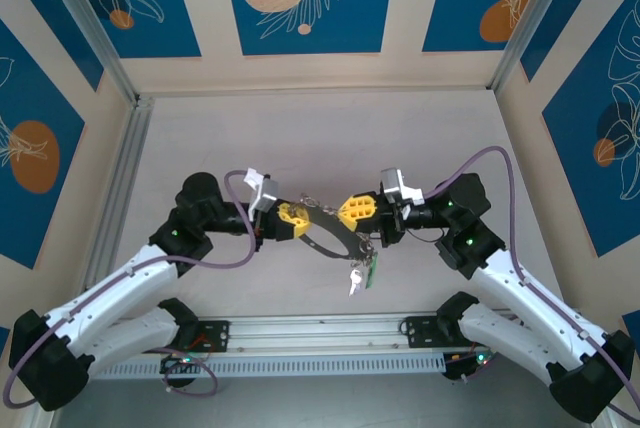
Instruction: Put the keys on the keyring
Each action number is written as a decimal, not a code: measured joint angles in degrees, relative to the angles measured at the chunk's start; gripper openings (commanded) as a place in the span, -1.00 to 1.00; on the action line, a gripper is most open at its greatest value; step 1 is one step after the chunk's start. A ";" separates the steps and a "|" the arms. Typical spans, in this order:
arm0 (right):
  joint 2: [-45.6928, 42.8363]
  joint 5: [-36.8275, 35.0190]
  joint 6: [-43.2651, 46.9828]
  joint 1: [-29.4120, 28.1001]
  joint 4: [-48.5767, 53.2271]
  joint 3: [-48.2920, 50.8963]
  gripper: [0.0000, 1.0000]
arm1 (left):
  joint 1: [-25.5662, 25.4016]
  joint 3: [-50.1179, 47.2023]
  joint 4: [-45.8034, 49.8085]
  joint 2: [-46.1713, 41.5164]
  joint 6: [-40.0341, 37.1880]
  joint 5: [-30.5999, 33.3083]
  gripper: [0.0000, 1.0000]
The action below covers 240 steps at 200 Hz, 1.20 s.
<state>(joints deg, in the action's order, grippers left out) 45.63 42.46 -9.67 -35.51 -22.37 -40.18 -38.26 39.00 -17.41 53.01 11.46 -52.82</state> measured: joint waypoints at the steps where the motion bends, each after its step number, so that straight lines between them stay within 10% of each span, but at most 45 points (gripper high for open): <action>1: -0.02 0.00 0.02 0.00 -0.02 -0.02 -1.00 | 0.00 0.00 -0.02 -0.11 0.00 0.00 -1.00; 124: -0.66 0.81 13.33 -2.47 18.53 -6.14 -1.00 | 0.00 0.04 2.05 -0.87 0.42 -4.48 -1.00; 240: -5.03 -20.81 37.05 -16.90 31.23 -8.33 -1.00 | 1.66 0.07 5.53 -4.02 1.07 -8.41 -1.00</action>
<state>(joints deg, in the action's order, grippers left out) 40.60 21.65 27.38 -52.40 8.86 -48.51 -36.60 39.07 -11.88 48.99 12.53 -61.23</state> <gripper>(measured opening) 0.041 0.105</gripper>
